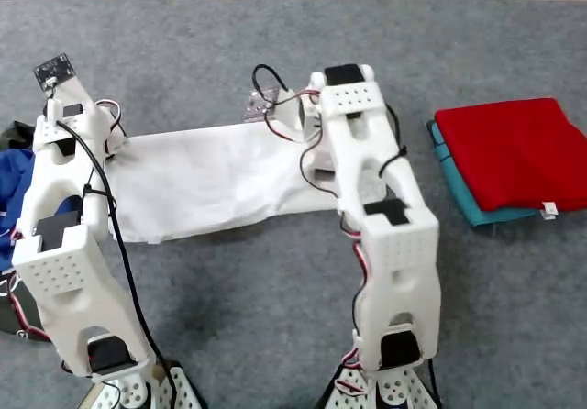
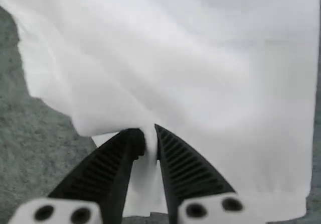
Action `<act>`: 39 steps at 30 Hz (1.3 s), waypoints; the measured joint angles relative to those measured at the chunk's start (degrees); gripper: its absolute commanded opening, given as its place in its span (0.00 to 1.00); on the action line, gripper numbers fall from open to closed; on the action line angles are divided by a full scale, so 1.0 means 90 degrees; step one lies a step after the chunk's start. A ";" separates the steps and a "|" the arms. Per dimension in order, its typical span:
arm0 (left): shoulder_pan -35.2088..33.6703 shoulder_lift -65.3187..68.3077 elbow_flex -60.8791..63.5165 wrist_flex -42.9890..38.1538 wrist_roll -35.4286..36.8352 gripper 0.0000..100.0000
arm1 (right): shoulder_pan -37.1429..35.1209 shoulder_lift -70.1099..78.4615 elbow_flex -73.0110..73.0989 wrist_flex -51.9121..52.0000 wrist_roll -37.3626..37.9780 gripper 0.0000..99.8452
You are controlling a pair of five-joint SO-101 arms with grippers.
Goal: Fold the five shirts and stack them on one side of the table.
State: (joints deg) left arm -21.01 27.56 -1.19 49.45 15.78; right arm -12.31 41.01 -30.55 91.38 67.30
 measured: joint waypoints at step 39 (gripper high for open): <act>0.0000 0.0000 0.0000 0.0000 0.0000 0.03 | -0.1162 -0.0977 0.2325 -0.2227 -0.2012 0.01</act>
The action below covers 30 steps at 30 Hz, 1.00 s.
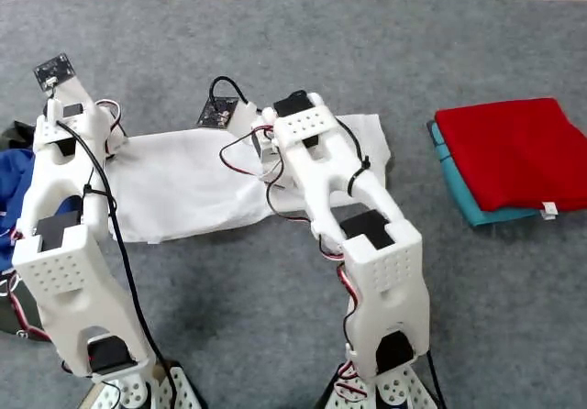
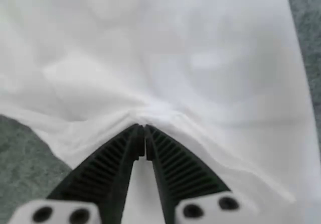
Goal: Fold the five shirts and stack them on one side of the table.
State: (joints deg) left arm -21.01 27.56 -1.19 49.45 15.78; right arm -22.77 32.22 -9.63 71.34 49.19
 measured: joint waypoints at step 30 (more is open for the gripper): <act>-0.0274 -0.0508 -0.2667 0.5343 -0.0244 0.17 | 0.2012 -0.1993 0.0342 -0.0078 -0.0938 0.02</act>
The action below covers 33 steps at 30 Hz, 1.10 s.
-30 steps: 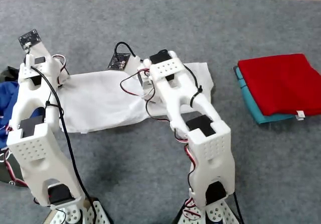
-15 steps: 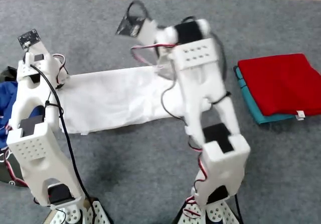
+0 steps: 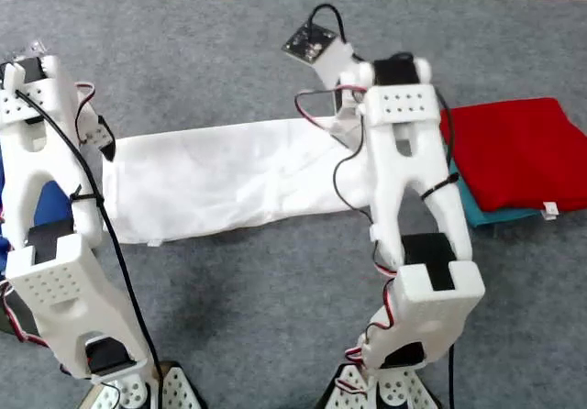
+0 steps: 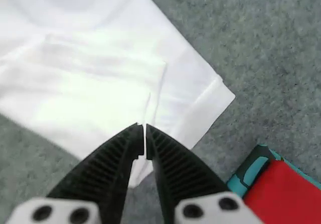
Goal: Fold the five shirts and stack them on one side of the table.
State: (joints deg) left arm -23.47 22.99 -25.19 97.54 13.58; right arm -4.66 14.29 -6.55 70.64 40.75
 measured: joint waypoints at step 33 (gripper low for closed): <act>-0.0215 0.1524 0.1143 -0.1074 -0.1915 0.17 | 0.1377 0.0098 0.2422 -0.5636 -0.2979 0.02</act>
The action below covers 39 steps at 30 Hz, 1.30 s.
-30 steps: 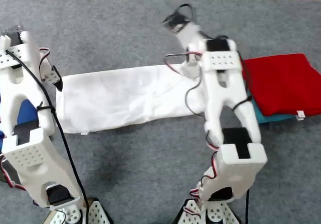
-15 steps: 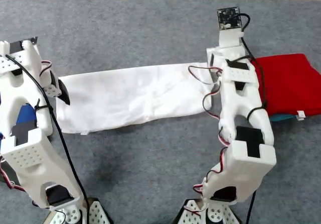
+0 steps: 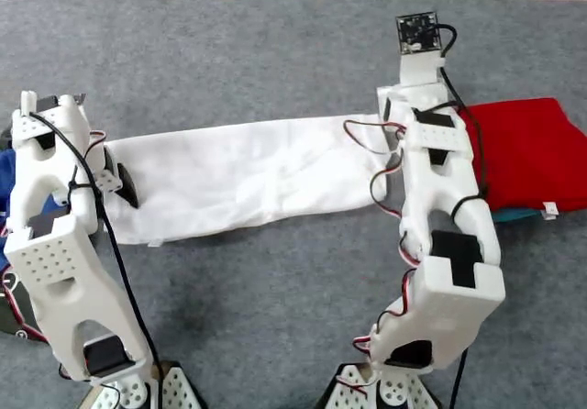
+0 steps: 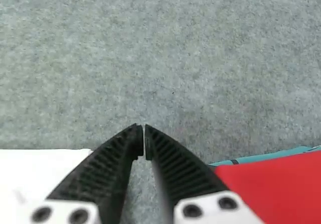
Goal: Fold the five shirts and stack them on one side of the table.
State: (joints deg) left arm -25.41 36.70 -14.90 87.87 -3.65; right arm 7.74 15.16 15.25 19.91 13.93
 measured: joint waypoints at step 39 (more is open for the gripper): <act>0.4767 -0.0098 -0.3663 0.1338 0.0860 0.03 | 0.2422 -0.2393 -0.1260 0.0469 0.0010 0.02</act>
State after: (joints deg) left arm 17.49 35.82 -47.87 99.91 4.09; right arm 29.54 -6.37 3.91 24.13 14.02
